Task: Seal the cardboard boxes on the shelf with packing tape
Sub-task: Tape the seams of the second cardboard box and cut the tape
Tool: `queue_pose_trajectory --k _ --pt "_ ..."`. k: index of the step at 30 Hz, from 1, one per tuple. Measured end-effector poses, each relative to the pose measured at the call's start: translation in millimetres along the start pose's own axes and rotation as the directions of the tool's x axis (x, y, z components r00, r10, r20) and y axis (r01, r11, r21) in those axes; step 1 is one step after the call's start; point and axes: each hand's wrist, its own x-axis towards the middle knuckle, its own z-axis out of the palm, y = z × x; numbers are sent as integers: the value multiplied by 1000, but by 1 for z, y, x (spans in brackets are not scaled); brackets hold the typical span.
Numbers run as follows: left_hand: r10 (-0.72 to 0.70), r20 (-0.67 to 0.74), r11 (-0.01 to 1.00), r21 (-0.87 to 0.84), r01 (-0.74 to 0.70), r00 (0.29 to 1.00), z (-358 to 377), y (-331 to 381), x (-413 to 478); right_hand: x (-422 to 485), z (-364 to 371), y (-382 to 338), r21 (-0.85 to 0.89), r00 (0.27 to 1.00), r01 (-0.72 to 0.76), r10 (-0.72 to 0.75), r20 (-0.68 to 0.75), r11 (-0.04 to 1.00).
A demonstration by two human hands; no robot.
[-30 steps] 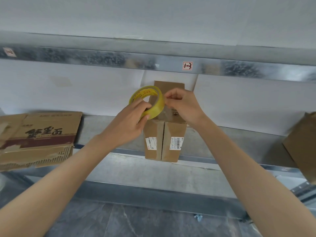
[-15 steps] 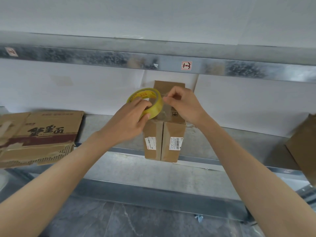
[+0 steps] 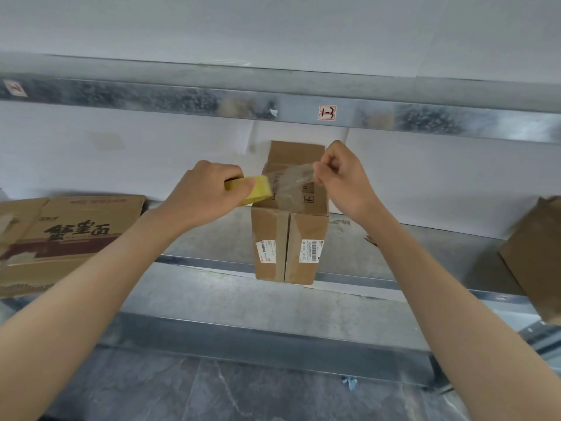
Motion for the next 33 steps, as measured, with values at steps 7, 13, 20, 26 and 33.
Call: queue_pose_trajectory --k 7,13,20,26,33 --pt "65 -4 970 236 -63 998 -5 -15 2 -5 7 9 -7 998 -20 19 -53 1000" --pt "114 10 963 243 -113 993 -2 -32 -3 -8 2 20 -36 990 -45 40 -138 998" --pt "100 27 950 296 -104 995 3 -49 -1 -14 7 27 -69 981 -68 55 -185 995" --pt "97 41 991 91 -101 994 1 -58 2 -21 8 31 -78 968 -98 76 -239 992" --pt "37 65 964 261 -53 997 2 -60 7 -21 6 36 -102 960 -137 107 -260 985"
